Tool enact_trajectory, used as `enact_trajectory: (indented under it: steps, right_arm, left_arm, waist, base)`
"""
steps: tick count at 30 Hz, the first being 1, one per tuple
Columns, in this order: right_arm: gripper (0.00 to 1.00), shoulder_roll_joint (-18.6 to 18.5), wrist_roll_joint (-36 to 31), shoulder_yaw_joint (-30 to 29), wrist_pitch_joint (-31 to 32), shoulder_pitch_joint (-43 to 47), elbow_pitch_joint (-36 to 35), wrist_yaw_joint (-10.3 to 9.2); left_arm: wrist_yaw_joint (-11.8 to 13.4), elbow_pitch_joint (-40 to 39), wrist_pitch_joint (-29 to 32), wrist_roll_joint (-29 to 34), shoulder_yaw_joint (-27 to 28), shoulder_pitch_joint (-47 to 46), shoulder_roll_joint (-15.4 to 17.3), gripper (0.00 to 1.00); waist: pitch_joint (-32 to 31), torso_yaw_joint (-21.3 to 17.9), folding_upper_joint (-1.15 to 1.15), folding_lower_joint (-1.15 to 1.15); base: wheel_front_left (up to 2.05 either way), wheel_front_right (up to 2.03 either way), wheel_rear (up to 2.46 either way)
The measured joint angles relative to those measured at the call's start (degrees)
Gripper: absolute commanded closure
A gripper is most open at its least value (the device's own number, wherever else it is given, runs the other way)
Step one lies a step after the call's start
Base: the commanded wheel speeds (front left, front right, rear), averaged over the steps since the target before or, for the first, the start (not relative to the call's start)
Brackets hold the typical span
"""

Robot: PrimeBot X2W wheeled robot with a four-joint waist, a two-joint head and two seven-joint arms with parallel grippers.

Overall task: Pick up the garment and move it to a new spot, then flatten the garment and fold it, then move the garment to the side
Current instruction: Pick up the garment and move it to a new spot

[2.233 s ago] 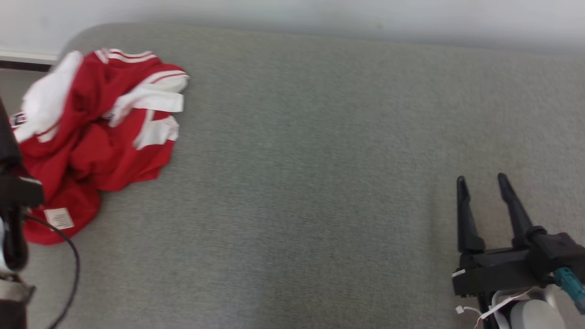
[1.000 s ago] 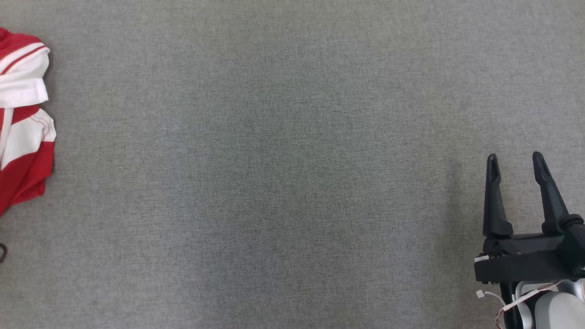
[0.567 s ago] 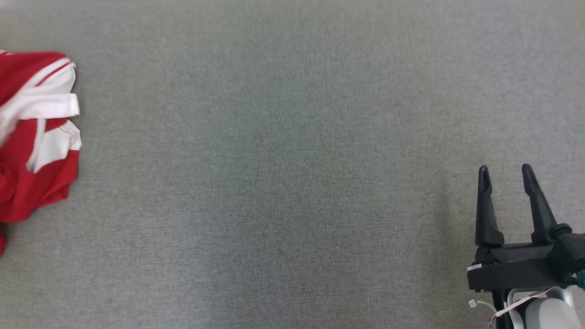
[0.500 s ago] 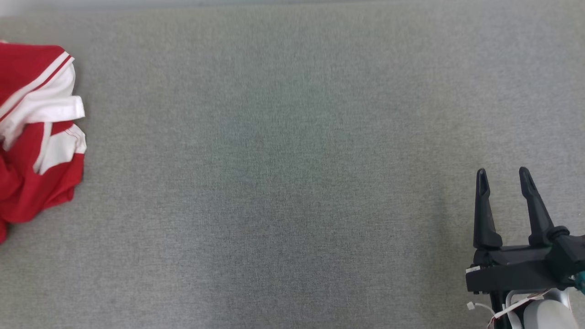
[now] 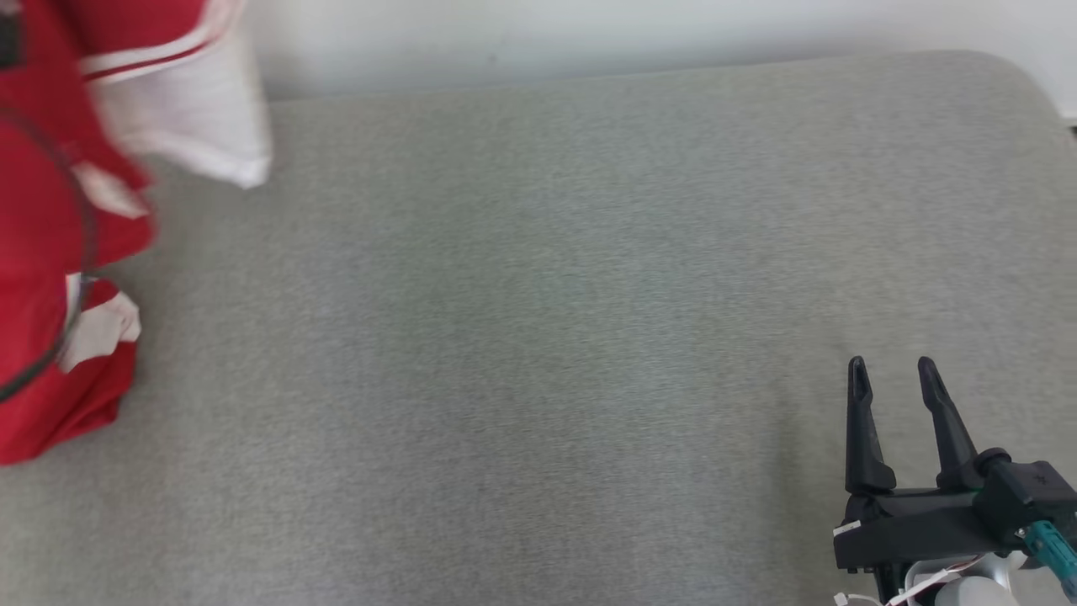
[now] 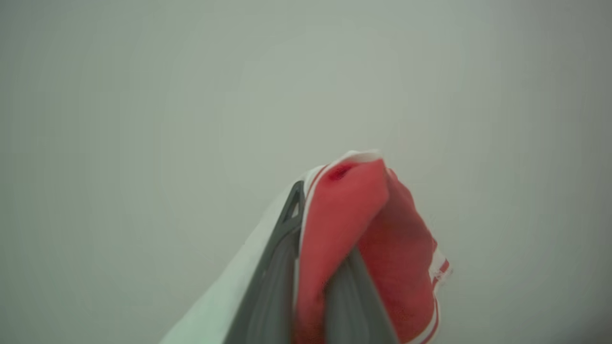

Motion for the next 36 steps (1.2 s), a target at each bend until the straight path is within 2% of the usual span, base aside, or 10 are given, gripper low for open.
enact_trajectory:
  steps: [5,10,17,23,31,32,33,36]
  right_arm:
    - [0.0,0.0,1.1,0.4,-0.2,0.0,0.7,0.0]
    - [0.0,0.0,2.2,0.9,-0.3,0.0,0.5,0.0]
    - [0.0,0.0,3.6,1.4,-0.3,1.2,0.3,0.0]
    - [0.0,0.0,3.8,0.9,-0.3,1.7,0.4,0.0]
    - [0.0,0.0,3.0,1.8,-0.3,1.1,1.0,0.0]
    - [0.0,0.0,2.8,2.1,-0.3,1.1,1.1,0.0]
    - [0.0,0.0,2.5,2.4,-0.3,1.0,1.3,0.0]
    - [0.0,0.0,2.3,2.6,-0.3,0.7,1.4,0.0]
  left_arm:
    - [0.5,-7.0,4.4,-0.7,-3.8,-1.4,-5.6,1.0]
    - [1.7,-10.3,6.0,-1.4,-6.4,-0.8,-10.2,1.0]
    - [4.4,-14.8,7.1,-3.4,-9.9,8.3,-15.5,1.0]
    - [6.3,-14.5,6.2,-4.3,-12.5,20.7,-17.0,1.0]
    - [7.0,-8.0,3.4,-4.3,-16.3,34.2,-17.0,1.0]
    - [7.0,-6.9,3.1,-4.3,-16.8,35.3,-17.1,0.6]
    - [6.9,-5.8,3.0,-3.9,-17.5,35.9,-17.0,0.0]
    - [6.1,-4.1,1.2,-3.4,-18.8,36.6,-17.6,0.0]
  waist:
    - [-1.2,-3.1,0.0,0.0]
    - [-1.8,-5.9,0.0,0.0]
    - [-2.3,-11.0,0.0,0.0]
    - [-2.1,-13.5,0.0,0.01]
    - [-1.6,-12.3,0.0,0.01]
    - [-1.6,-12.0,0.0,0.01]
    - [-1.6,-11.7,0.0,0.01]
    - [-1.8,-10.7,0.0,0.01]
  base:
    - [0.0,0.0,0.0]
    - [0.0,0.0,0.0]
    - [0.0,0.0,0.0]
    - [0.0,0.0,0.0]
    - [0.0,0.0,0.0]
    - [0.0,0.0,0.0]
    - [0.0,0.0,0.0]
    - [0.0,0.0,0.0]
